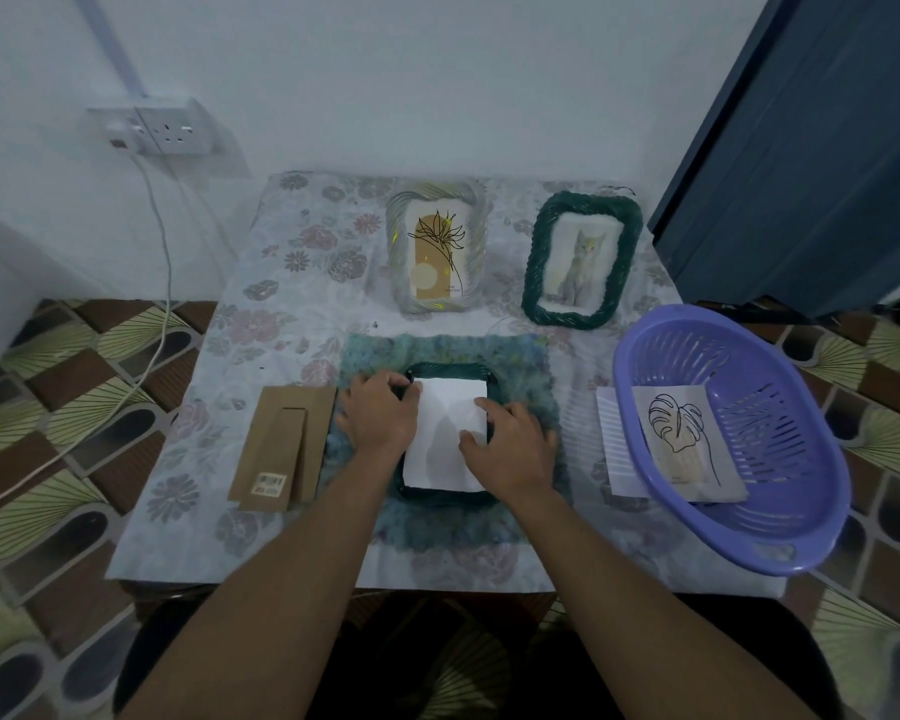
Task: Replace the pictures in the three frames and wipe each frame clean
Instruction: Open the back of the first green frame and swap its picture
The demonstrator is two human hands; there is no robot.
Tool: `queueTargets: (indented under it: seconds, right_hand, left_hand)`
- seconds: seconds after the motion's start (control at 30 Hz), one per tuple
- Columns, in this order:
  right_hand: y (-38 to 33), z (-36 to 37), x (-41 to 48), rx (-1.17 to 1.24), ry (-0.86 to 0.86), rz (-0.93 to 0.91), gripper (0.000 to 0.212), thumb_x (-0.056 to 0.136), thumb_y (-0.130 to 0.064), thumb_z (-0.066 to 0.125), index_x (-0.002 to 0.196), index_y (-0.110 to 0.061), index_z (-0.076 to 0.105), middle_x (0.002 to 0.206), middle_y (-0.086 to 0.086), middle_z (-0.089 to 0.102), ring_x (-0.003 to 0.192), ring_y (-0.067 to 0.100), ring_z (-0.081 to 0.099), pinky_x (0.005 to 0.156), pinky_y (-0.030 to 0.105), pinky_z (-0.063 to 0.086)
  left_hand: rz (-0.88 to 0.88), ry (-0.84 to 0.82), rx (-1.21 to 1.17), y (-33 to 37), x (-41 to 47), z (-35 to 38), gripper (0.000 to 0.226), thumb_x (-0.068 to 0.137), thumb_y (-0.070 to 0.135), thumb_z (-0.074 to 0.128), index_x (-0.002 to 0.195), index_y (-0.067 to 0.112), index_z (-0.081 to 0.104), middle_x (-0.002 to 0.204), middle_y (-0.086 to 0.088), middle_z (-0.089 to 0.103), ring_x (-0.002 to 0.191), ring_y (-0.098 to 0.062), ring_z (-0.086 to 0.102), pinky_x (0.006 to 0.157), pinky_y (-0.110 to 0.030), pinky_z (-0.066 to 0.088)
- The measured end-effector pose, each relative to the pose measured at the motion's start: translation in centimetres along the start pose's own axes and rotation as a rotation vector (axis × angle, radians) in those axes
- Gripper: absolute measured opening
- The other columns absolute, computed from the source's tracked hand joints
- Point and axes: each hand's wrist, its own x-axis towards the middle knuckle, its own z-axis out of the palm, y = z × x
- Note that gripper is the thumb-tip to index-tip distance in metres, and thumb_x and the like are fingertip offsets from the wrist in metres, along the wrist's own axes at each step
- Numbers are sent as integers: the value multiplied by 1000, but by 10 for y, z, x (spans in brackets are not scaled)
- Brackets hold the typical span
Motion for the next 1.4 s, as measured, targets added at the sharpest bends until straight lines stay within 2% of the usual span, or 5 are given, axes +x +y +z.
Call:
queueTargets:
  seconds: [0.43, 0.9, 1.07, 1.2, 1.4]
  right_hand:
    - [-5, 4, -5, -8, 71, 47, 43, 93, -40, 54, 130, -20, 57, 126, 3, 56, 123, 25, 50, 109, 45, 29]
    - [-8, 3, -6, 41, 61, 47, 50, 93, -43, 54, 138, -23, 53, 132, 1, 54, 125, 23, 49, 109, 44, 27]
    - [-28, -2, -13, 150, 53, -67, 38, 93, -35, 57, 130, -26, 57, 126, -5, 56, 118, 17, 54, 104, 39, 31]
    - [-57, 5, -24, 295, -67, -186, 23, 91, -27, 58, 114, -28, 63, 105, -11, 61, 101, 14, 59, 98, 38, 41]
    - [-98, 26, -52, 532, -486, -173, 30, 95, -20, 57, 124, -19, 64, 116, -3, 63, 107, 13, 58, 87, 24, 46]
  left_hand:
    - [39, -83, 210, 14, -51, -31, 16, 84, 40, 67, 94, 28, 69, 117, -6, 58, 117, -30, 49, 99, -49, 42]
    - [37, -88, 79, 4, -52, -33, 31, 78, 61, 42, 76, 36, 61, 93, -2, 68, 98, -27, 56, 89, -49, 49]
    - [76, -91, 40, 13, -52, -54, 39, 86, 52, 49, 91, 22, 72, 92, -1, 70, 91, -23, 61, 78, -40, 53]
    - [57, -124, 26, 7, -52, -87, 14, 95, 26, 59, 94, 14, 67, 84, 0, 63, 78, -15, 57, 64, -26, 38]
    - [-48, -41, 275, -59, -43, -132, 22, 88, 39, 56, 85, 18, 63, 85, -4, 61, 86, -29, 60, 69, -32, 40]
